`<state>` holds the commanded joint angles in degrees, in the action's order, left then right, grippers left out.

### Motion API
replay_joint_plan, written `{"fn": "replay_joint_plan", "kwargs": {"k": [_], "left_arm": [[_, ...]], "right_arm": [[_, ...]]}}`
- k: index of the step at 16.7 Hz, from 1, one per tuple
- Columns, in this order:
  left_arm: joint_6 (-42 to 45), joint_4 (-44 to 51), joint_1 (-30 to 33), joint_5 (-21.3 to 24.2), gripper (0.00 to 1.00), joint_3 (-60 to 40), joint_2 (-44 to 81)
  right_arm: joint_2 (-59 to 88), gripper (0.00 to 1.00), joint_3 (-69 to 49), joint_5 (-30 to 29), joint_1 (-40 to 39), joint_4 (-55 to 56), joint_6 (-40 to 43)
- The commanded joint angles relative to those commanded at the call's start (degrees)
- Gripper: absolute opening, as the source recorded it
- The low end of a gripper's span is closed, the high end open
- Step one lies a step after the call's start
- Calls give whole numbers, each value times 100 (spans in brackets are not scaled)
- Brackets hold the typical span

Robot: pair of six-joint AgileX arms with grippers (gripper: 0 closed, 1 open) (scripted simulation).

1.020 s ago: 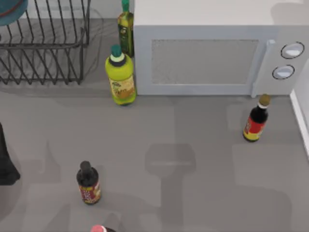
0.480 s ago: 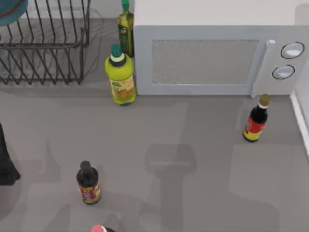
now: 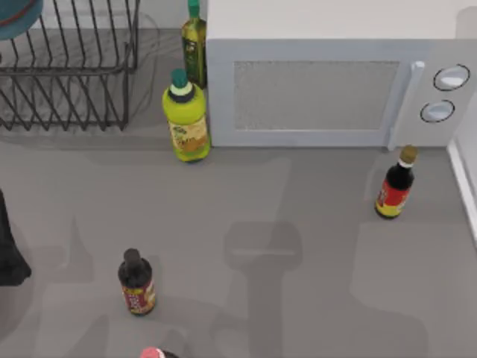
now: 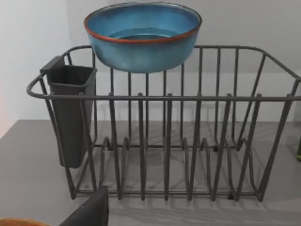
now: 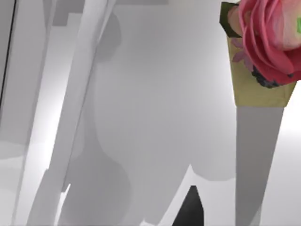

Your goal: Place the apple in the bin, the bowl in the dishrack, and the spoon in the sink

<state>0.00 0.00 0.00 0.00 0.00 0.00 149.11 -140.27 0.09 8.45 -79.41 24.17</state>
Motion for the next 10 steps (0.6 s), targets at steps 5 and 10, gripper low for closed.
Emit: {"fn": "replay_joint_plan", "kwargs": {"k": [5, 10], "left_arm": [[0, 0, 0, 0, 100, 0, 0], [0, 0, 0, 0, 100, 0, 0]], "right_arm": [[0, 53, 0, 0, 0, 0, 0], [0, 90, 0, 0, 0, 0, 0]]}}
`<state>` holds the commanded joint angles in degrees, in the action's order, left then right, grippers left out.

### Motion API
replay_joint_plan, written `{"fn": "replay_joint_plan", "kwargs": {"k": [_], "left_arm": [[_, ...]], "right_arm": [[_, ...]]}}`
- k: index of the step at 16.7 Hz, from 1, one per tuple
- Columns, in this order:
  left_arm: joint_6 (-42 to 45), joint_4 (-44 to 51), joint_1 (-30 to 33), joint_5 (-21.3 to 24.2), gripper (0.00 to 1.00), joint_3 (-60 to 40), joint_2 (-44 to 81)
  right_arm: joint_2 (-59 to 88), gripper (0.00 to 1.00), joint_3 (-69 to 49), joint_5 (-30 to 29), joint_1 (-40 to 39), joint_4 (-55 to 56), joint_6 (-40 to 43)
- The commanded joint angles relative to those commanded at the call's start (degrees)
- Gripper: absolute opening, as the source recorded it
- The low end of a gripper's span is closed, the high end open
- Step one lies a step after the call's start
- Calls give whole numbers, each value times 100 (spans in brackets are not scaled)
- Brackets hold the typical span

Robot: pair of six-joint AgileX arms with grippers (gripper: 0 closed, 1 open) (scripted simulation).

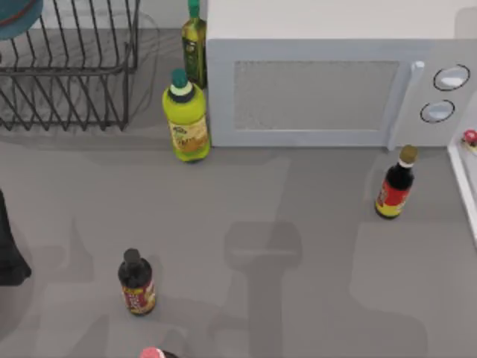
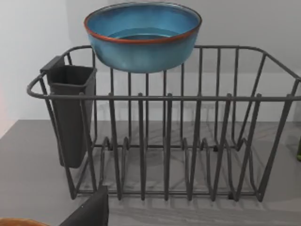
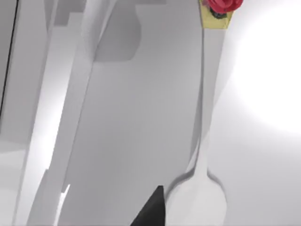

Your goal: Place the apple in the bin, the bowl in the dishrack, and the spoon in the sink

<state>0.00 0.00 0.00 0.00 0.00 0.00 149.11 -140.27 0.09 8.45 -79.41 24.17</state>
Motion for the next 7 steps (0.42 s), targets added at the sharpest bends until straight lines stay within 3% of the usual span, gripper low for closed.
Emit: {"fn": "replay_joint_plan", "kwargs": {"k": [2, 7], "left_arm": [[0, 0, 0, 0, 100, 0, 0], [0, 0, 0, 0, 100, 0, 0]], "right_arm": [[0, 100, 0, 0, 0, 0, 0], [0, 100, 0, 0, 0, 0, 0]]}}
